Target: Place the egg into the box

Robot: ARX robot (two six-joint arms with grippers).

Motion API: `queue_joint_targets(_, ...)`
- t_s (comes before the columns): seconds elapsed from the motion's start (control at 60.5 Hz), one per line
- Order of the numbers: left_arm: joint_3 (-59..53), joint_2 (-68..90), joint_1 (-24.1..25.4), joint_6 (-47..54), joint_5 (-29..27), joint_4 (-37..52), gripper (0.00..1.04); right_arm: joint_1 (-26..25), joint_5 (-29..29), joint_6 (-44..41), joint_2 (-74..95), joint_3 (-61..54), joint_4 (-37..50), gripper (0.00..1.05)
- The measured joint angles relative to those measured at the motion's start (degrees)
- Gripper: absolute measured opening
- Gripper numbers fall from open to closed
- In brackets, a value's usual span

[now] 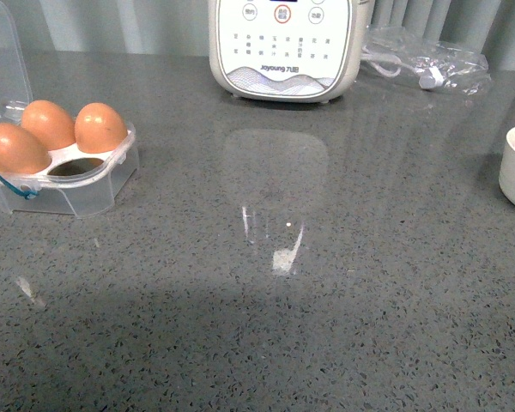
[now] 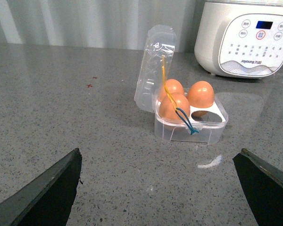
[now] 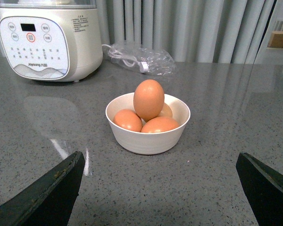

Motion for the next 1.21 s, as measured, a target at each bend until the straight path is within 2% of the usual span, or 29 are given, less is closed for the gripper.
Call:
queue_joint_targets(0.81, 0.0, 0.0, 0.0, 0.0, 0.0, 0.0, 0.98, 0.0, -0.1, 0.0, 0.0, 0.0, -0.1, 0.98)
queue_joint_targets(0.942, 0.0, 0.0, 0.0, 0.0, 0.0, 0.0, 0.98, 0.7, -1.4, -0.8, 4.3, 3.2, -6.3, 0.98)
queue_joint_targets(1.025, 0.0, 0.0, 0.0, 0.0, 0.0, 0.0, 0.98, 0.0, -2.7, -1.4, 6.9, 4.9, -3.9, 0.98)
queue_joint_targets(1.207, 0.0, 0.0, 0.0, 0.0, 0.0, 0.0, 0.98, -4.7, -5.5, -2.9, 19.5, 11.1, 9.0, 0.98)
